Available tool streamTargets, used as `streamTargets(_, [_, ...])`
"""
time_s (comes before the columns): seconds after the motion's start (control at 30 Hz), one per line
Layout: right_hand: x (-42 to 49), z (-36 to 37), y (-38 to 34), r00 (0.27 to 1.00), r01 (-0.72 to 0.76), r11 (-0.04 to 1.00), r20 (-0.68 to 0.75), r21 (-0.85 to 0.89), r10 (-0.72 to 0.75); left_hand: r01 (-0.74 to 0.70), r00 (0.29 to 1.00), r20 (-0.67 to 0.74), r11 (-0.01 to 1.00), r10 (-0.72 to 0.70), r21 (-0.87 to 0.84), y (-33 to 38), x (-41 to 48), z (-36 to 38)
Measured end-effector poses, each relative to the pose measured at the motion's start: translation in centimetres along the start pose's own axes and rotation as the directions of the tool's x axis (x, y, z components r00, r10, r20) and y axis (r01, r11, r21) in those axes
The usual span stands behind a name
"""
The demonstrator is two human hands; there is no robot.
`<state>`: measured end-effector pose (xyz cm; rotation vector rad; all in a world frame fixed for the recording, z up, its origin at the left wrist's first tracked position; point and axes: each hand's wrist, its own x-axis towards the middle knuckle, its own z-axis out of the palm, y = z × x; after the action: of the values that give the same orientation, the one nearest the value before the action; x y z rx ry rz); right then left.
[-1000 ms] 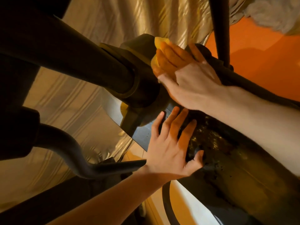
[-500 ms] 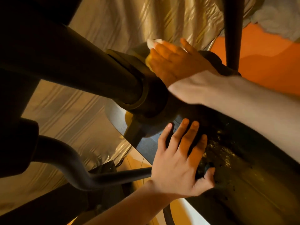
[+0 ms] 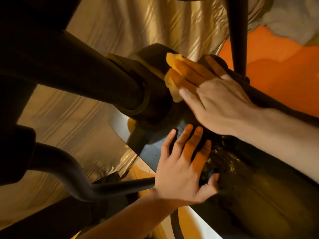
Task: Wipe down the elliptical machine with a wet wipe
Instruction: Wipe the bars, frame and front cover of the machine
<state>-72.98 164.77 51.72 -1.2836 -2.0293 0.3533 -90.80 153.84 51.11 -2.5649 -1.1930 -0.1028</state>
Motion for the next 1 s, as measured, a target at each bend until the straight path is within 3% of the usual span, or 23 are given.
streamTargets(0.13, [-9.9, -1.5, 1.3, 0.992, -0.051, 0.995, 0.113, -0.083, 0.060, -0.004, 1.000, -0.014, 1.000, 0.004, 0.008, 0.0, 0.0, 0.1])
streamTargets(0.23, [-15.6, -0.9, 2.3, 0.997, -0.063, 0.980, 0.028, -0.189, 0.070, -0.002, 1.000, -0.014, 1.000, 0.003, 0.023, 0.0, 0.2, 0.0])
streamTargets(0.33, [-18.6, -0.9, 1.3, 0.988, -0.154, 0.979, 0.003, -0.136, 0.156, 0.004, 1.000, -0.009, 0.999, -0.003, 0.039, 0.1, 0.3, -0.1])
streamTargets(0.43, [-15.3, -0.4, -0.1, 0.983, -0.180, 0.967, -0.058, -0.181, 0.172, 0.004, 1.000, -0.007, 0.999, -0.003, 0.048, 0.2, 0.4, -0.1])
streamTargets(0.53, [-8.1, 0.0, -1.9, 0.973, -0.229, 0.972, 0.015, -0.048, 0.230, -0.018, 1.000, -0.009, 0.999, 0.018, 0.028, 0.2, 0.4, -0.1])
streamTargets(0.7, [-1.6, 1.4, -3.8, 0.967, -0.252, 0.967, -0.045, -0.037, 0.250, -0.041, 0.999, -0.027, 0.998, 0.042, 0.043, 0.2, 0.5, -0.1])
streamTargets(0.83, [-9.0, 1.1, -2.5, 0.942, -0.331, 0.941, -0.084, -0.065, 0.326, -0.024, 1.000, 0.005, 0.997, 0.023, 0.073, 0.0, 0.3, 0.0])
streamTargets(0.93, [-17.4, 0.9, -0.6, 0.868, -0.491, 0.858, -0.173, -0.152, 0.466, -0.015, 1.000, 0.022, 0.996, 0.013, 0.089, 0.0, 0.4, -0.2])
streamTargets(1.0, [-22.4, 0.5, 0.4, 0.809, -0.586, 0.802, -0.135, -0.113, 0.572, -0.019, 1.000, 0.023, 0.995, 0.017, 0.100, 0.1, 0.4, -0.2])
